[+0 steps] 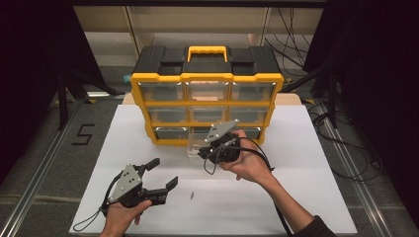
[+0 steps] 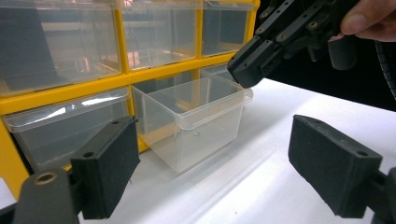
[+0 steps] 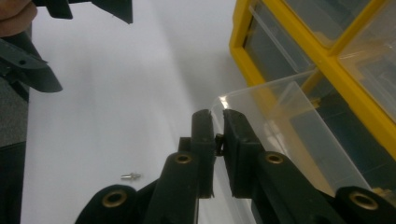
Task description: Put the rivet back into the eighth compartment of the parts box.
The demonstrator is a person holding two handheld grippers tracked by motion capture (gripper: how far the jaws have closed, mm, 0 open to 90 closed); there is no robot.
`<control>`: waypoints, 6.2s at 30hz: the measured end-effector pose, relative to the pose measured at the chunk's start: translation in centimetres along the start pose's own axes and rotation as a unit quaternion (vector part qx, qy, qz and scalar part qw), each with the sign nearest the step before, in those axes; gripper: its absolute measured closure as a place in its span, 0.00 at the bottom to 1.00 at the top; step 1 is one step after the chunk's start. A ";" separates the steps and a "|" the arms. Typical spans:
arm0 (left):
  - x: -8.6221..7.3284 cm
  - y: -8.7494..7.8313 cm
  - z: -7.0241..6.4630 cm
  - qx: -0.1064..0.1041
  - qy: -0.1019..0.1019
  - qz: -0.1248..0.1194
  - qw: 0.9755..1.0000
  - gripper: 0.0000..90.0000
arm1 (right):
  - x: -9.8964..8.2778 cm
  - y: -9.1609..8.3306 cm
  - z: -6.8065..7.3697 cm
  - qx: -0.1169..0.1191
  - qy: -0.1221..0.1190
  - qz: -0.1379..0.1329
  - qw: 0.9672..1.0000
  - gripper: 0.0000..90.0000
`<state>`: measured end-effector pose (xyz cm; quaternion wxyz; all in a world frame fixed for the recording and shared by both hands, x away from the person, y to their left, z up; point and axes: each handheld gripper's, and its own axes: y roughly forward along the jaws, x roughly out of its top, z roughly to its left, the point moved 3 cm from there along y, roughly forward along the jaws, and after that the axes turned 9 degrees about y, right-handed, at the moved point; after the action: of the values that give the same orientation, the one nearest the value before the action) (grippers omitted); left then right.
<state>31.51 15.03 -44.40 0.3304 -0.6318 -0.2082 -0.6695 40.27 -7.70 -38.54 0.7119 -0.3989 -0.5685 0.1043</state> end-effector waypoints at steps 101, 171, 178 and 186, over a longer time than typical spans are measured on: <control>0.3 -0.3 0.3 0.006 0.000 -0.012 1.000 0.18 | -4.3 5.4 4.2 0.067 -0.046 0.107 0.991 0.40; 0.4 -0.4 0.3 0.007 0.003 -0.015 1.000 0.18 | -4.9 7.9 3.9 0.061 -0.039 0.130 0.989 0.79; 0.4 -0.4 0.3 0.007 0.004 -0.015 1.000 0.18 | -3.7 6.0 2.6 0.047 -0.028 0.098 0.994 0.79; 0.4 -0.4 0.3 0.007 0.003 -0.015 1.000 0.18 | -2.3 3.8 1.8 0.027 -0.024 0.060 0.998 0.79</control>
<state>31.47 15.41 -43.89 0.3250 -0.6244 -0.2214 -0.6749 39.12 -5.75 -42.75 0.7010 -0.4105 -0.5572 0.1720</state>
